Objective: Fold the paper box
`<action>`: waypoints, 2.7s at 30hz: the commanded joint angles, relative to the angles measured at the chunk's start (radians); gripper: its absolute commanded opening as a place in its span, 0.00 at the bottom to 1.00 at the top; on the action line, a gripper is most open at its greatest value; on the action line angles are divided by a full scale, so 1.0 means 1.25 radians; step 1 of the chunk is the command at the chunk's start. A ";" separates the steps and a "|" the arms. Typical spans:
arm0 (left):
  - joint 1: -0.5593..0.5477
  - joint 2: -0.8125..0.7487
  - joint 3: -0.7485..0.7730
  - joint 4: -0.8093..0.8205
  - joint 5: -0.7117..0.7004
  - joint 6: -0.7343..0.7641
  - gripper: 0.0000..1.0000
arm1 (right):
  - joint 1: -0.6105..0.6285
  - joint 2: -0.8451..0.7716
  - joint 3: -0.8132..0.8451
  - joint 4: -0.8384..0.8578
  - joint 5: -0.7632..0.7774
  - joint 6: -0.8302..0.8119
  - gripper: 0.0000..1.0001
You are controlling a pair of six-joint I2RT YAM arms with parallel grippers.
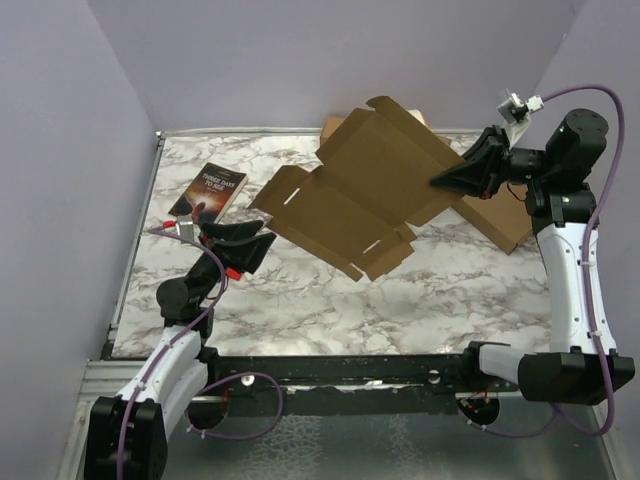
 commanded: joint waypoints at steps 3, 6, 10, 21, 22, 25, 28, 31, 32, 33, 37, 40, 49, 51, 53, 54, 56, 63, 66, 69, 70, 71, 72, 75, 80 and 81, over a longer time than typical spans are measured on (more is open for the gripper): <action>-0.017 0.068 0.031 0.262 -0.027 -0.095 0.80 | -0.004 -0.011 -0.035 0.412 -0.051 0.397 0.01; -0.038 0.098 0.034 0.318 -0.025 -0.119 0.80 | -0.004 -0.013 -0.051 0.482 -0.051 0.460 0.01; -0.065 0.099 0.032 0.340 -0.033 -0.128 0.80 | -0.004 -0.011 -0.057 0.518 -0.049 0.502 0.01; -0.209 0.145 0.075 0.272 -0.132 -0.014 0.78 | -0.004 -0.010 -0.105 0.651 -0.044 0.626 0.01; -0.226 0.157 0.083 0.277 -0.138 -0.008 0.77 | -0.004 -0.011 -0.106 0.652 -0.043 0.626 0.01; -0.253 0.192 0.103 0.301 -0.143 0.002 0.68 | -0.004 -0.010 -0.110 0.652 -0.044 0.627 0.01; -0.260 0.218 0.119 0.318 -0.137 0.006 0.56 | -0.004 -0.011 -0.114 0.651 -0.048 0.625 0.01; -0.261 0.230 0.124 0.327 -0.137 0.014 0.35 | -0.004 -0.010 -0.125 0.638 -0.054 0.601 0.01; -0.261 0.232 0.126 0.327 -0.136 0.017 0.28 | -0.004 -0.009 -0.126 0.622 -0.059 0.584 0.01; -0.261 0.235 0.128 0.329 -0.133 0.020 0.21 | -0.004 -0.009 -0.128 0.606 -0.063 0.567 0.01; -0.261 0.237 0.138 0.329 -0.108 0.037 0.00 | -0.004 -0.009 -0.129 0.517 -0.068 0.474 0.01; -0.260 0.226 0.138 0.328 -0.083 0.065 0.00 | -0.004 -0.001 -0.110 0.419 -0.068 0.382 0.01; -0.207 0.199 0.180 0.282 0.005 0.101 0.00 | -0.004 0.021 -0.115 0.325 -0.088 0.312 0.01; -0.200 0.215 0.195 0.285 0.018 0.094 0.00 | -0.004 0.020 -0.124 0.330 -0.094 0.319 0.01; -0.199 0.239 0.212 0.299 0.031 0.082 0.00 | -0.001 0.020 -0.130 0.331 -0.096 0.320 0.01; -0.199 0.254 0.221 0.311 0.038 0.072 0.00 | 0.003 0.020 -0.134 0.331 -0.096 0.319 0.01; -0.199 0.286 0.235 0.350 0.053 0.040 0.00 | 0.013 0.020 -0.147 0.331 -0.093 0.319 0.01; -0.199 0.340 0.272 0.401 0.091 -0.001 0.00 | 0.034 0.028 -0.166 0.280 -0.054 0.267 0.01; -0.199 0.336 0.276 0.390 0.098 0.003 0.00 | 0.035 0.039 -0.148 0.195 -0.020 0.192 0.01; -0.199 0.336 0.279 0.387 0.105 0.002 0.00 | 0.036 0.051 -0.147 0.171 0.002 0.166 0.01; -0.199 0.337 0.279 0.387 0.106 0.002 0.00 | 0.036 0.054 -0.146 0.163 0.009 0.157 0.01; -0.199 0.337 0.280 0.387 0.108 0.001 0.00 | 0.036 0.056 -0.144 0.150 0.018 0.146 0.01; -0.199 0.339 0.282 0.388 0.109 0.000 0.00 | 0.037 0.058 -0.144 0.143 0.025 0.140 0.01; -0.199 0.346 0.285 0.398 0.114 -0.008 0.00 | 0.037 0.062 -0.147 0.140 0.041 0.136 0.01; -0.199 0.360 0.288 0.412 0.119 -0.021 0.00 | 0.048 0.068 -0.150 0.140 0.057 0.136 0.01; -0.199 0.362 0.289 0.412 0.119 -0.021 0.00 | 0.050 0.068 -0.150 0.139 0.060 0.134 0.01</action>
